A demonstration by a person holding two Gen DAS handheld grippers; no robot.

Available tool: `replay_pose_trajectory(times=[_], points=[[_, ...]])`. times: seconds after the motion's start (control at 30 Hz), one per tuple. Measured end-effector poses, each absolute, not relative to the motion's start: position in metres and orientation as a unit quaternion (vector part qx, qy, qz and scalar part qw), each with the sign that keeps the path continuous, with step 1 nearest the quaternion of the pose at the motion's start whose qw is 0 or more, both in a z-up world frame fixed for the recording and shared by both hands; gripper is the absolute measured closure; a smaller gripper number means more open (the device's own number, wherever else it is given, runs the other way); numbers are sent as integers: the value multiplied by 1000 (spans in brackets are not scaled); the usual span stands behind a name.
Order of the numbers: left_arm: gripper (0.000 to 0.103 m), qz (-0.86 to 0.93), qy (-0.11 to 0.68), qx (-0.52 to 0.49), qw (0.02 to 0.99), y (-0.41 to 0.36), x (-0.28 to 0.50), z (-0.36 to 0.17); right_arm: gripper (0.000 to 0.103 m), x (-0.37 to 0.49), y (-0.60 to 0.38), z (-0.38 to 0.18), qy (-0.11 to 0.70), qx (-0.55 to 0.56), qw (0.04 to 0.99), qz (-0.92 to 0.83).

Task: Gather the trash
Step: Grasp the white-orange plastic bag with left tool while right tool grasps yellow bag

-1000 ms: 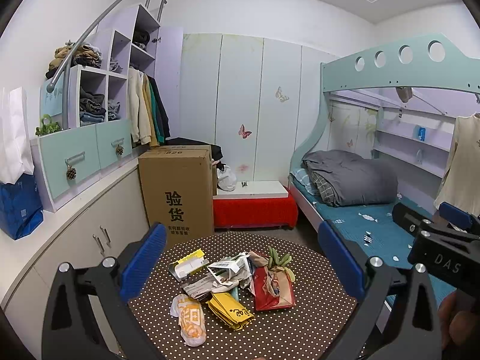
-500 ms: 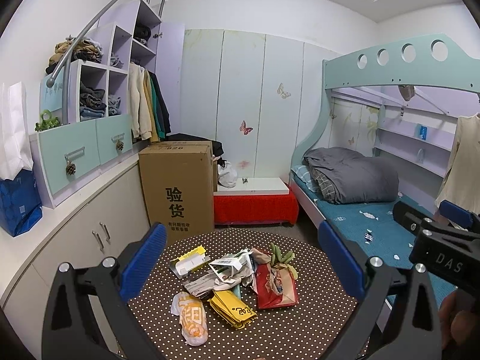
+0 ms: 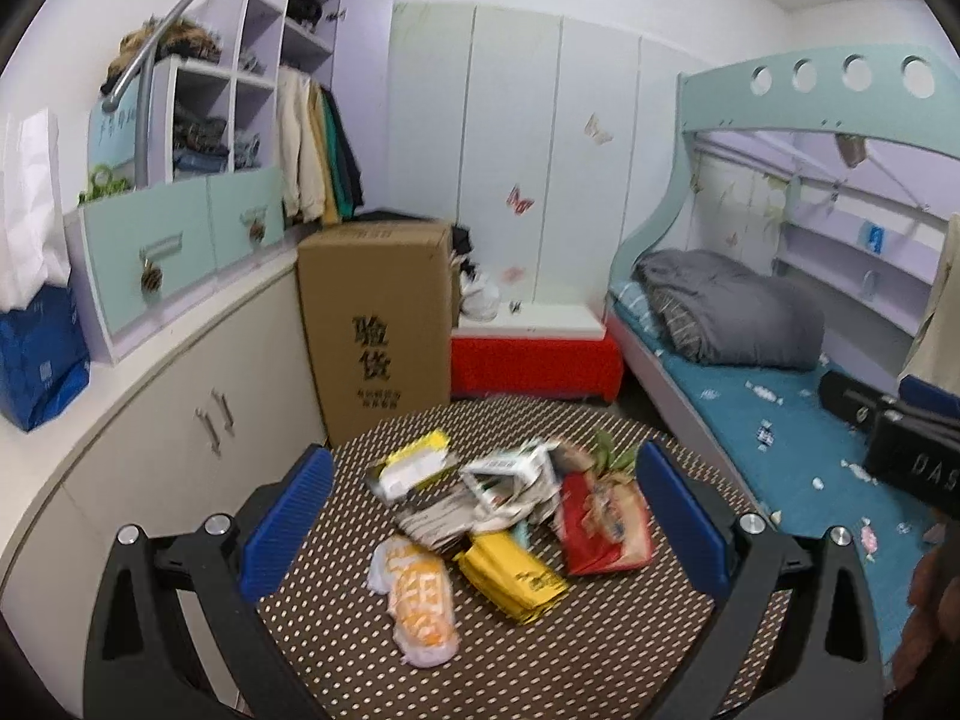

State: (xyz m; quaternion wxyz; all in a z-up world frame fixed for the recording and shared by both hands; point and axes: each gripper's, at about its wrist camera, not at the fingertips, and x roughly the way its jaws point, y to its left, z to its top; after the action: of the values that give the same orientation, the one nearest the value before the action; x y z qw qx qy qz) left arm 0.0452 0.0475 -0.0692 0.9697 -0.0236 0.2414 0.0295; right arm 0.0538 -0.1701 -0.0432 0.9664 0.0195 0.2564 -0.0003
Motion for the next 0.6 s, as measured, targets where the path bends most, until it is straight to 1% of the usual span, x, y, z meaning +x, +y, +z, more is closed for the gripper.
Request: replay_pose_trajectory(times=[0.2,0.4,0.6], points=[[4,55,293,-27,954,78,58,-115,6,84,-156,-83,310,9,951,12],[4,70,354,-28,932,104,69,-170,6,110,-147,-136,376,9,926,35],[4,64,398,-33,914,111,94,-215,6,122,-126,-166,413,15,906,91]])
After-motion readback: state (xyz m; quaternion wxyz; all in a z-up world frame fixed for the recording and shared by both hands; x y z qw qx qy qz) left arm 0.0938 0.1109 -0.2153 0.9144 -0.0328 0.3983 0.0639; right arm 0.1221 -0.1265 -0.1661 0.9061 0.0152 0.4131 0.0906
